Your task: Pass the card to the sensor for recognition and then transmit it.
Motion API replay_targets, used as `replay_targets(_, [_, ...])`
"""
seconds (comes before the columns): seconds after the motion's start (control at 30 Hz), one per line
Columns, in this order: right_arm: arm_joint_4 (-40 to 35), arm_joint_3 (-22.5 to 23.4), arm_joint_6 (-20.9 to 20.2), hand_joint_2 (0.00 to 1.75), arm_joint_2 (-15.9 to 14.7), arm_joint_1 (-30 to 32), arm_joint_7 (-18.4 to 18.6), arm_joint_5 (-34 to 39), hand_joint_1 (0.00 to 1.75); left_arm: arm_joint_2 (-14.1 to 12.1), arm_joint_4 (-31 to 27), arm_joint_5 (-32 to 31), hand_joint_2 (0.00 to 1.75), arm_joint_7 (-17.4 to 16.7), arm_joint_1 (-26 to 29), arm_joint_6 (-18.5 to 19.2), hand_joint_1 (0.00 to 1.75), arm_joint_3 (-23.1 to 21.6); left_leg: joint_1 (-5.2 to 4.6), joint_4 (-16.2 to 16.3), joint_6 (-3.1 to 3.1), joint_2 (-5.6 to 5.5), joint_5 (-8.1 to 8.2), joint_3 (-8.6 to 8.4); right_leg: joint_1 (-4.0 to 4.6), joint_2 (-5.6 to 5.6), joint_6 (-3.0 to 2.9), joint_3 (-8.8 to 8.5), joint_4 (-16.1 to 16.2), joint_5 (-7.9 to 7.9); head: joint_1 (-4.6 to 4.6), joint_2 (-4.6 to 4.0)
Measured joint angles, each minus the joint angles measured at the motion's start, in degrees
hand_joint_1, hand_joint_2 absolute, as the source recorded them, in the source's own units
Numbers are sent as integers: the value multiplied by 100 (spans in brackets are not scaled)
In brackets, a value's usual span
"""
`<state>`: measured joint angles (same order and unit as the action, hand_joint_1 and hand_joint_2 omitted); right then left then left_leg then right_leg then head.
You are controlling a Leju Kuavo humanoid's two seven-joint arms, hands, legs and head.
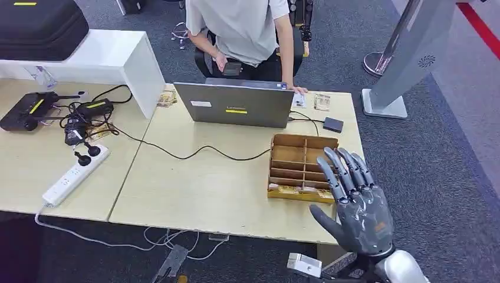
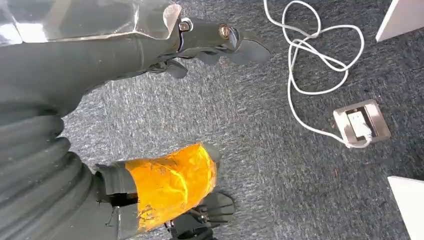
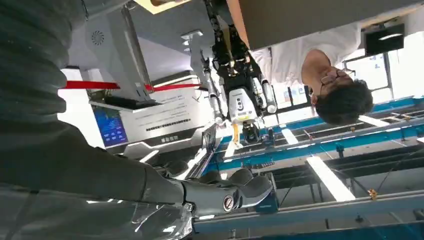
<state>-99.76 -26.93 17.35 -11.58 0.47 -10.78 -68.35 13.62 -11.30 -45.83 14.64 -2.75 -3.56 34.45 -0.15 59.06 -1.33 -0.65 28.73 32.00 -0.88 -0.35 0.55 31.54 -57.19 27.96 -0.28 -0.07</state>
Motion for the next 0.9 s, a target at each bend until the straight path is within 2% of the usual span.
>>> replay_targets(0.17, [187,-133,48,175,35,82,-11,-130,0,2,0,-20,175,-4,-9,2,0,15,0,0,0,0,0,-1,0,0,0,-1,0,0,0,0])
replay_targets(0.4, [825,-297,332,175,214,66,200,-521,0,9,0,-89,175,-52,-36,7,0,26,2,0,0,0,-2,-1,1,-1,0,-3,-1,-1,0,0])
replay_targets(0.5, [1448,-308,774,175,367,-80,532,-984,0,24,0,-151,175,-52,-50,24,0,26,3,0,0,1,-2,-1,2,0,0,-3,-1,-1,0,0])
replay_targets(0.6, [2171,-308,1228,175,531,-295,701,-1169,0,33,0,-201,175,-52,-62,37,0,26,3,0,0,1,-2,-2,2,0,0,-3,-1,-1,0,0])
replay_targets(0.9, [3594,-205,1620,175,870,-747,894,-1506,0,55,0,-297,175,-63,-76,20,0,26,3,0,0,0,-2,-1,2,-1,0,-3,-1,-1,2,0])
